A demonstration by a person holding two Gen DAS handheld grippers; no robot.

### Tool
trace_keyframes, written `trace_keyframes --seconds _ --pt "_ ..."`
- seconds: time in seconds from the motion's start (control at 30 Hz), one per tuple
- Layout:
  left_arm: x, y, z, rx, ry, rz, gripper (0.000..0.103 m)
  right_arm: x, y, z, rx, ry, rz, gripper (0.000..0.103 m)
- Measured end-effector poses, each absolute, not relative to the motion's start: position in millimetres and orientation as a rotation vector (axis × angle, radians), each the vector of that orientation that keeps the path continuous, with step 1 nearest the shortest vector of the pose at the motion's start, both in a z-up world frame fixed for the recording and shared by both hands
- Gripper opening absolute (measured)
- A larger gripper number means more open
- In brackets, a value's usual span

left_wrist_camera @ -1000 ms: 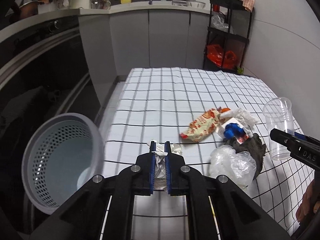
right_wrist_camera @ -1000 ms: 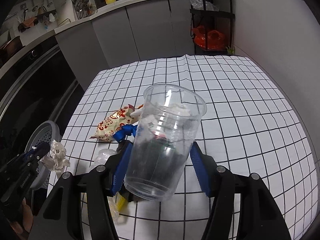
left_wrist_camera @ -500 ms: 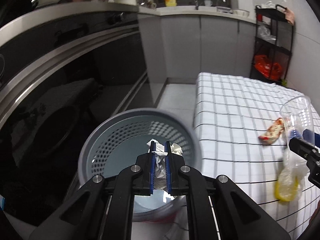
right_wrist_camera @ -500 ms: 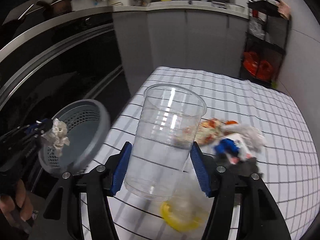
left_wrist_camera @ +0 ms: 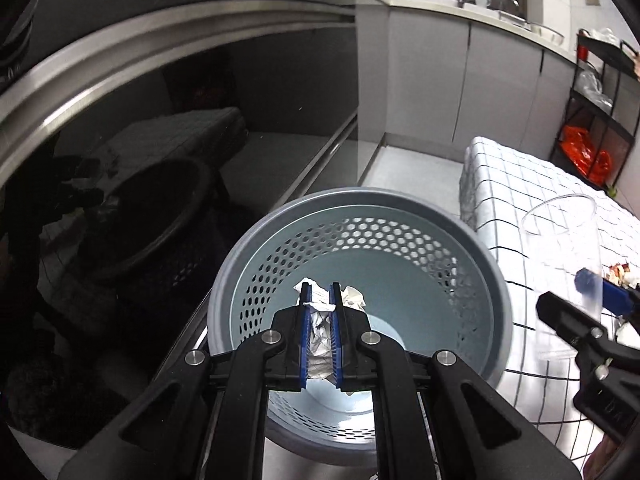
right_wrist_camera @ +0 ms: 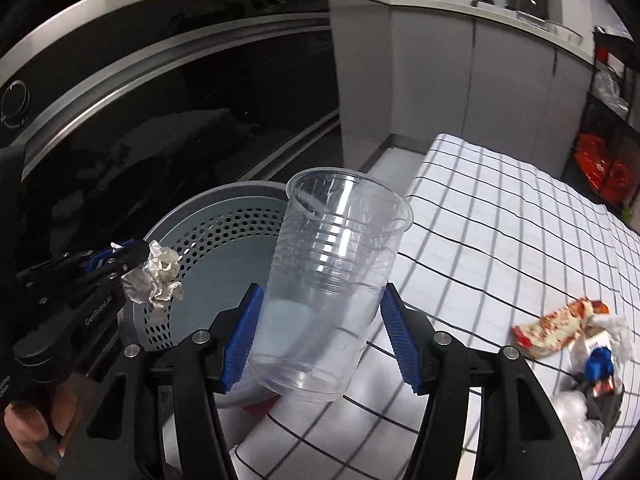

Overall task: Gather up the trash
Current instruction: 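Carry foil and cup over the grey basket and release both inside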

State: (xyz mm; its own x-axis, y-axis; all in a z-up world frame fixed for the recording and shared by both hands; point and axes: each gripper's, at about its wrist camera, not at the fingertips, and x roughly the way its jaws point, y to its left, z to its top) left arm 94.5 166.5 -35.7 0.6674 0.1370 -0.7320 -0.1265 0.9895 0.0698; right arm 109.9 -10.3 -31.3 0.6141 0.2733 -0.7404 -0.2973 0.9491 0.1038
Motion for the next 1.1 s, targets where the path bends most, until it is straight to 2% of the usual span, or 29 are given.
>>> trace_keyframes --seconds 0.43,0.53,0.63,0.87,1.1 --pt "106 182 -38 -0.05 0.856 0.135 0.011 125 24 -47 -0.051 0.891 0.396 0.059" --pt "106 182 -38 -0.051 0.855 0.141 0.015 126 21 -45 -0.039 0.885 0.393 0.061" --pt "106 183 -38 -0.049 0.855 0.149 0.019 127 20 -43 -0.038 0.877 0.385 0.072" --pt "105 183 -36 -0.049 0.843 0.158 0.041 125 15 -40 -0.027 0.867 0.38 0.073" --pt "107 181 -37 -0.048 0.841 0.156 0.043 123 9 -40 -0.007 0.869 0.376 0.073"
